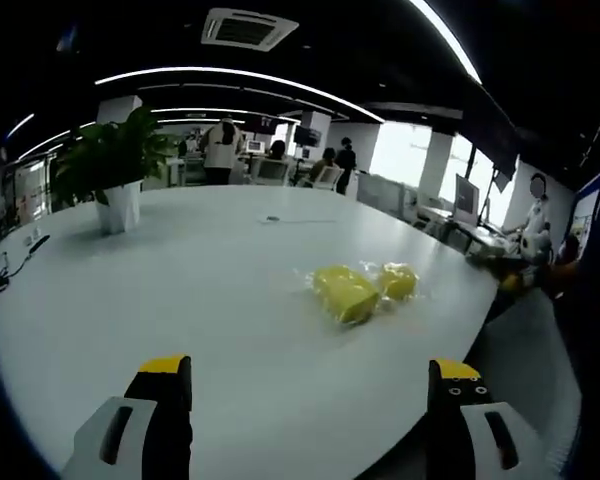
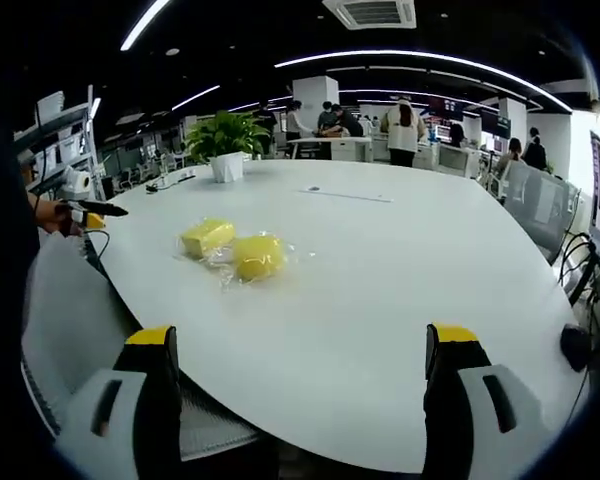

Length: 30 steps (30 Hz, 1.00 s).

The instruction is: Compare the silicone blocks by pressing each to a similar depth, holding the contact briefly, and releasing to observe deformation and rebound differences across the visible hardness samples.

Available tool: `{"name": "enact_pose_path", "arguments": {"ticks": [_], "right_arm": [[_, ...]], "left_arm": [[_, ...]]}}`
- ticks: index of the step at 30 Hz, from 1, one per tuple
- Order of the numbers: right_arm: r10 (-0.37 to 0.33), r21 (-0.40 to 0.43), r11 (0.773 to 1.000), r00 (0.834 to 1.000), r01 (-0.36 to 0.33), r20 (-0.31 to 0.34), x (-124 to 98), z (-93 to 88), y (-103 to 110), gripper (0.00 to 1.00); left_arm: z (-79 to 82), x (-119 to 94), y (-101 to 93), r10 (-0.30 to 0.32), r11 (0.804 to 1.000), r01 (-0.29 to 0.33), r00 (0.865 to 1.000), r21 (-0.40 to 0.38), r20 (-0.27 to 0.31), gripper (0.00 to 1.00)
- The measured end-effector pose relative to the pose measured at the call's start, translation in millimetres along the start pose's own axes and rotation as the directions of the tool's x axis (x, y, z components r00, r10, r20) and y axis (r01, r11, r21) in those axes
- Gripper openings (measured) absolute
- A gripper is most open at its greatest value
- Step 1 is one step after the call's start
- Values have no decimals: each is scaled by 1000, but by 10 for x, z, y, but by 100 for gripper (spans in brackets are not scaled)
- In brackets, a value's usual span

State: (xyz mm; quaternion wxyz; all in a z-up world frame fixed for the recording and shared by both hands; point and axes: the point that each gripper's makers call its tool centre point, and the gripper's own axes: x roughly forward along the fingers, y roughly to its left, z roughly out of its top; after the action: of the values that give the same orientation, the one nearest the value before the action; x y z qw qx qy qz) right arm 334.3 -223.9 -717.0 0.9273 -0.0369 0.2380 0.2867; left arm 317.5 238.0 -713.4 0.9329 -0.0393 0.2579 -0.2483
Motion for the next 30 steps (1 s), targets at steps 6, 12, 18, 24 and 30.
{"name": "enact_pose_path", "arguments": {"ticks": [6,12,18,24,30], "right_arm": [[-2,-10,1000,1000,2,-4,2,14,-26,97],[2,-10,1000,1000,-3,-13,18,-7,-11,97],[7,-12,1000,1000,-7,-15,21,-14,2,97],[4,-7,1000,1000,-4,-11,17,-2,-1,97],[3,-3,1000,1000,-3,-16,31,-22,10,97]], "left_arm": [[-13,13,55,15,1000,-15,1000,1,-12,100],[-19,27,19,-2,1000,2,1000,-11,-25,100],[-10,9,-28,-6,1000,6,1000,-16,-13,100],[-27,5,-5,-3,1000,3,1000,-28,-10,100],[-29,13,24,-6,1000,6,1000,-28,-1,100]]}}
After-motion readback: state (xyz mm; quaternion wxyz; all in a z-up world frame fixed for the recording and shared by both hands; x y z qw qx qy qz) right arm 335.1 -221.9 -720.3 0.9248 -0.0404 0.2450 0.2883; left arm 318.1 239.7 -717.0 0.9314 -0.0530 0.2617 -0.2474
